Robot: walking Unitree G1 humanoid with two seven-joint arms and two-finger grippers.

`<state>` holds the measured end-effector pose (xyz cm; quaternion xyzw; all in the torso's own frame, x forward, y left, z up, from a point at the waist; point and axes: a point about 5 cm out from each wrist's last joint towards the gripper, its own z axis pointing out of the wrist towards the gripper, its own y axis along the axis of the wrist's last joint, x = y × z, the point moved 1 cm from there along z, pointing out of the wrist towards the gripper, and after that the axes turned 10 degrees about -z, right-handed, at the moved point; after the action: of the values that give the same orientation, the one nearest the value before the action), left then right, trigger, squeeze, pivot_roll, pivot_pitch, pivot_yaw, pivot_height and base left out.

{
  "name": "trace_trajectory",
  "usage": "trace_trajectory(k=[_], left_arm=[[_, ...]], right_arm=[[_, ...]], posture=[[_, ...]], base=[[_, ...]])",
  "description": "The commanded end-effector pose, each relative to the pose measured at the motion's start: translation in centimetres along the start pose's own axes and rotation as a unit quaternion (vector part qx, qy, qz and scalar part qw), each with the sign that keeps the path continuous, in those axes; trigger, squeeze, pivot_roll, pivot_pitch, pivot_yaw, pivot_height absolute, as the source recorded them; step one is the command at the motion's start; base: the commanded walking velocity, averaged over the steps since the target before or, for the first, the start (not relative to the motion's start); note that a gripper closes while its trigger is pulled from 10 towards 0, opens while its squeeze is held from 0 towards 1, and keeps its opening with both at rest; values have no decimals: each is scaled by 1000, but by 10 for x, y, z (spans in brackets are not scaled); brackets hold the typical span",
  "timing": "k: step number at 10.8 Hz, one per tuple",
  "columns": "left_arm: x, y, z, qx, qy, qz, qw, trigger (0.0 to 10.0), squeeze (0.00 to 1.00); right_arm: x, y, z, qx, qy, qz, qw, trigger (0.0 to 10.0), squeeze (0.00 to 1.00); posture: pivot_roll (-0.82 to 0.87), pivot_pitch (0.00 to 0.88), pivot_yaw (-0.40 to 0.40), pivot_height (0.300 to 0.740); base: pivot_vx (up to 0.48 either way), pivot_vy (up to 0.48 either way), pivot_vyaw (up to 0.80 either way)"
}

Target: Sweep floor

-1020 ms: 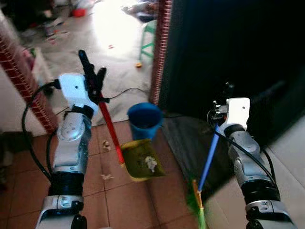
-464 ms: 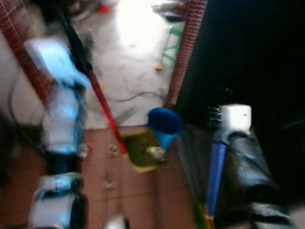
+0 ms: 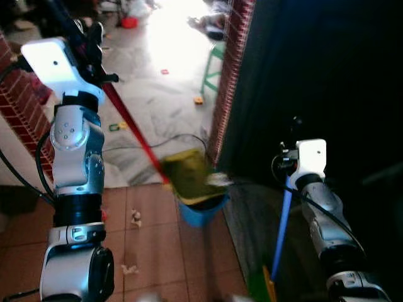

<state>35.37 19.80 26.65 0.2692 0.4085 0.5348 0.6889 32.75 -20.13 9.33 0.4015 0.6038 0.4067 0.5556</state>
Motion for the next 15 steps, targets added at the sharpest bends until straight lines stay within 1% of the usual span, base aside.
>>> trace_trajectory(k=[1, 2, 3, 4, 5, 7, 8, 9, 10, 11, 12, 13, 14, 15], left_arm=[[3, 19, 4, -38, 2, 20, 999, 10000, 0], [4, 18, 4, -38, 4, 21, 999, 10000, 0], [5, 17, 5, -37, 4, 30, 999, 10000, 0], [5, 15, 4, -38, -3, 51, 998, 10000, 0], [3, 10, 3, -33, -3, 47, 998, 10000, 0], [-11, -1, 0, -26, -23, 53, 998, 10000, 0], [-18, -3, -1, -26, -42, 66, 997, 10000, 0], [-28, -2, -2, -33, -75, 85, 993, 10000, 0], [-40, -1, -5, -38, -117, 105, 987, 10000, 0], [-47, 0, -9, -41, -140, 126, 981, 10000, 0], [-47, 0, -12, -42, -140, 131, 981, 10000, 0], [-38, -9, -28, -24, -119, 158, 980, 10000, 0], [-32, -17, -39, -4, -103, 164, 981, 10000, 0], [-30, -23, -48, 13, -79, 157, 984, 10000, 0]], right_arm=[[1, 9, 3, -22, 8, -16, 1000, 10000, 0], [0, 9, 3, -21, 9, -16, 1000, 10000, 0], [0, 9, 3, -21, 10, -16, 1000, 10000, 0], [1, 9, 3, -21, 11, -17, 1000, 10000, 0], [1, 8, 2, -21, 12, -17, 1000, 10000, 0], [0, 7, 2, -21, 14, -19, 1000, 10000, 0], [0, 7, 1, -21, 14, -20, 1000, 10000, 0], [0, 8, 2, -21, 14, -19, 999, 10000, 0], [2, 8, 2, -23, 16, -18, 999, 10000, 0], [3, 8, 1, -24, 17, -18, 999, 10000, 0], [4, 8, 1, -23, 18, -17, 999, 10000, 0], [7, 7, 1, -22, 23, -14, 999, 10000, 0], [9, 7, 1, -23, 27, -10, 999, 10000, 0], [11, 7, 1, -26, 34, -7, 999, 10000, 0]], posture=[[-35, 0, -45, 740], [-34, 0, -46, 740], [-36, 0, -46, 740], [-38, 0, -45, 740], [-38, 0, -46, 740], [-46, 0, -46, 740], [-47, 0, -46, 740], [-47, 0, -46, 740], [-42, 0, -47, 740], [-39, 0, -46, 740], [-39, 0, -46, 740], [-27, 0, -47, 740], [-27, 0, -47, 740], [-27, 0, -47, 740]], base=[[259, 0, 0], [0, 0, 0], [0, 0, 0], [0, 0, 0], [0, 0, 0], [0, 0, 0], [0, 0, 0], [0, 0, 0], [0, 0, 0], [0, 0, 0], [0, 0, 0], [0, 0, 0], [0, 0, 0], [0, 0, 0]])
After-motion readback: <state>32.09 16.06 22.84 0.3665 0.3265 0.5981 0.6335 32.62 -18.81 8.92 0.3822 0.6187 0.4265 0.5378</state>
